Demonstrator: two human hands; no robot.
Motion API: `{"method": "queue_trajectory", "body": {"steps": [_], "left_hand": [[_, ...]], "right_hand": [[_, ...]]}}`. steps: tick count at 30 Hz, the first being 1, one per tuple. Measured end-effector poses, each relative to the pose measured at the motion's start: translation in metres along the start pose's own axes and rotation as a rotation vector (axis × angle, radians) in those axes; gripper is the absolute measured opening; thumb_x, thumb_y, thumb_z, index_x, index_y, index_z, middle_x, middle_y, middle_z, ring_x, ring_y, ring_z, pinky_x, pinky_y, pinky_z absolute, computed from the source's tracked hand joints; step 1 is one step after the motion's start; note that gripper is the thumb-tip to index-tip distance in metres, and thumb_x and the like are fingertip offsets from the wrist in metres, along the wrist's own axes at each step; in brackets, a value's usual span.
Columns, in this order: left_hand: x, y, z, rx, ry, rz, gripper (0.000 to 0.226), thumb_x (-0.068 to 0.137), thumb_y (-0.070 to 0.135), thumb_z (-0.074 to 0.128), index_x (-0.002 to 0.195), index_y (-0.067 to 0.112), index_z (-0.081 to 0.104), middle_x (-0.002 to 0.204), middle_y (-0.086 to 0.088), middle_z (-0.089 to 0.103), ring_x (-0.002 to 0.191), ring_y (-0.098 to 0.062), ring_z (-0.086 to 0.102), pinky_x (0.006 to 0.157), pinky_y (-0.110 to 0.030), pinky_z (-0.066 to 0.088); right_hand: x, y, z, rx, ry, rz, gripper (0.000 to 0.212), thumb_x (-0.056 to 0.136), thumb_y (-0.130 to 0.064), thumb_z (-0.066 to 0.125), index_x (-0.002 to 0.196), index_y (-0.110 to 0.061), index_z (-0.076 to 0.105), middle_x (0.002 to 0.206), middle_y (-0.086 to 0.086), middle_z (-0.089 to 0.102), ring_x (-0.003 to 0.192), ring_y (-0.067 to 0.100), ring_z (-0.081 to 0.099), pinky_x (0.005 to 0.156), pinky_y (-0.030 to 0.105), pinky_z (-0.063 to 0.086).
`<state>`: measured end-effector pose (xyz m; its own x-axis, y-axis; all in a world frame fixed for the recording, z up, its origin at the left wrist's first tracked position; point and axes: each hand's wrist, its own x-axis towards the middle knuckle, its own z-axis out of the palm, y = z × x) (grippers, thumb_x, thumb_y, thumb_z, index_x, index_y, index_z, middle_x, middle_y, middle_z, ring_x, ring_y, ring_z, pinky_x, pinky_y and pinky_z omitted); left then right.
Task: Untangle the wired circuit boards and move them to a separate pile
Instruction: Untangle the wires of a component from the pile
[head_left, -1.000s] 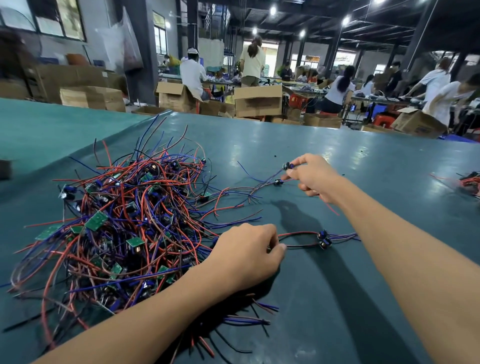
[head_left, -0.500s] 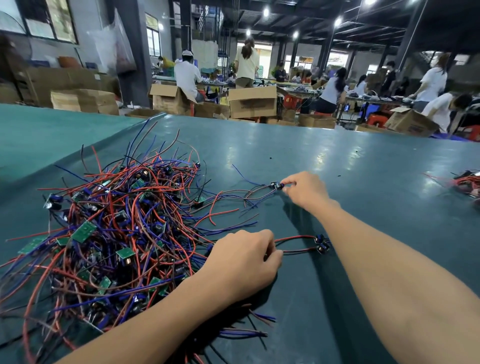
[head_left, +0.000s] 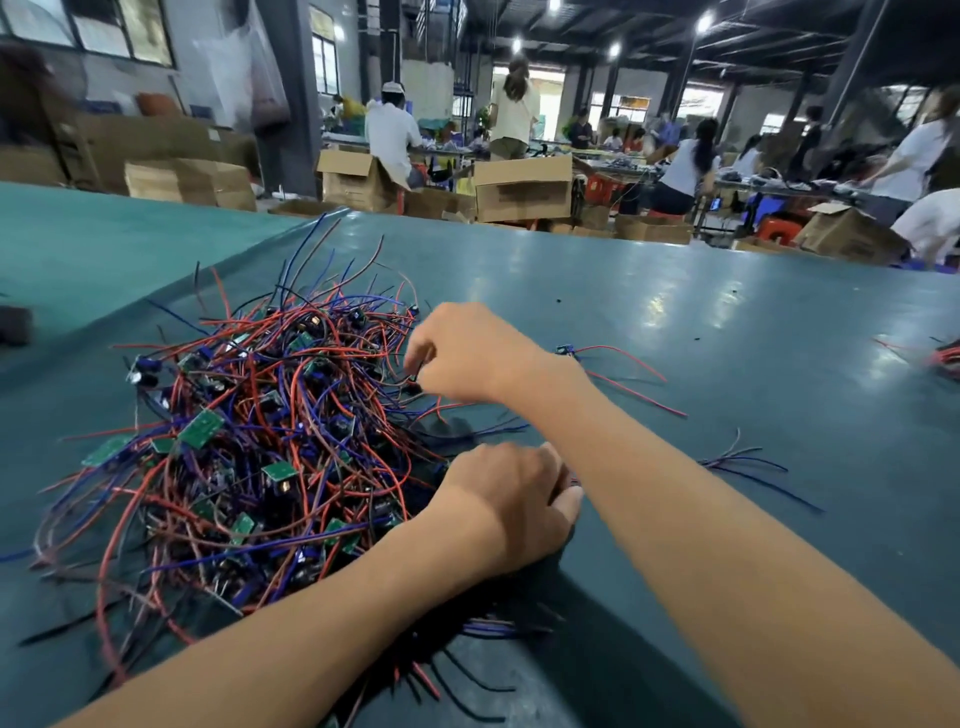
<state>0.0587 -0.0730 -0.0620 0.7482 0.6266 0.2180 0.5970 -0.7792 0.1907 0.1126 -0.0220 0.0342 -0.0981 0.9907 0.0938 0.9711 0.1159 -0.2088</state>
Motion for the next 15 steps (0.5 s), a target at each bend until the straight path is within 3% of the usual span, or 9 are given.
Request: {"method": "queue_trajectory", "body": {"steps": [2, 5, 8, 11, 12, 15], "left_hand": [[0.002, -0.002, -0.002, 0.173, -0.094, 0.060, 0.053, 0.091, 0.049, 0.026, 0.114, 0.019, 0.063, 0.121, -0.014, 0.066, 0.111, -0.036, 0.062, 0.082, -0.035, 0.044], [0.001, -0.004, 0.000, 0.414, -0.169, 0.146, 0.041, 0.102, 0.033, 0.033, 0.128, 0.012, 0.057, 0.130, -0.017, 0.058, 0.119, -0.037, 0.054, 0.097, -0.044, 0.043], [0.001, 0.001, 0.000, 0.554, -0.105, 0.271, 0.036, 0.102, 0.029, 0.029, 0.129, 0.015, 0.048, 0.134, -0.017, 0.049, 0.122, -0.039, 0.047, 0.101, -0.055, 0.039], [0.000, 0.002, -0.003, 0.539, -0.157, 0.186, 0.033, 0.101, 0.024, 0.034, 0.130, 0.014, 0.048, 0.132, -0.018, 0.050, 0.119, -0.040, 0.048, 0.101, -0.055, 0.040], [-0.001, 0.002, -0.004, 0.508, -0.161, 0.149, 0.032, 0.100, 0.023, 0.037, 0.129, 0.014, 0.049, 0.129, -0.017, 0.051, 0.118, -0.040, 0.050, 0.100, -0.051, 0.041], [-0.002, 0.006, -0.008, 0.513, -0.062, 0.200, 0.025, 0.099, 0.025, 0.036, 0.119, 0.017, 0.047, 0.120, -0.014, 0.051, 0.108, -0.034, 0.049, 0.094, -0.045, 0.040]], "right_hand": [[-0.010, -0.008, 0.011, -0.055, -0.094, 0.012, 0.029, 0.073, -0.013, 0.059, 0.092, -0.017, 0.079, 0.092, 0.006, 0.075, 0.088, 0.027, 0.067, 0.080, 0.037, 0.060], [-0.021, -0.011, 0.028, 0.051, -0.082, 0.007, 0.030, 0.078, -0.017, 0.059, 0.101, -0.019, 0.078, 0.100, 0.010, 0.074, 0.094, 0.030, 0.066, 0.084, 0.035, 0.058], [-0.022, -0.007, 0.039, 0.094, -0.079, -0.004, 0.024, 0.093, -0.033, 0.058, 0.099, -0.018, 0.076, 0.096, 0.008, 0.072, 0.093, 0.030, 0.063, 0.082, 0.032, 0.053], [-0.024, -0.004, 0.041, 0.268, -0.030, 0.019, 0.052, 0.097, -0.056, 0.052, 0.062, -0.017, 0.058, 0.059, -0.002, 0.053, 0.064, 0.018, 0.052, 0.059, 0.030, 0.038], [-0.026, -0.004, 0.041, 0.354, 0.015, 0.023, 0.053, 0.094, -0.062, 0.053, 0.063, -0.019, 0.058, 0.056, -0.006, 0.049, 0.060, 0.012, 0.050, 0.058, 0.029, 0.037], [-0.031, -0.005, 0.040, 0.529, 0.155, -0.008, 0.040, 0.082, -0.067, 0.067, 0.084, -0.027, 0.073, 0.069, -0.012, 0.064, 0.068, 0.002, 0.059, 0.065, 0.023, 0.046]]}}
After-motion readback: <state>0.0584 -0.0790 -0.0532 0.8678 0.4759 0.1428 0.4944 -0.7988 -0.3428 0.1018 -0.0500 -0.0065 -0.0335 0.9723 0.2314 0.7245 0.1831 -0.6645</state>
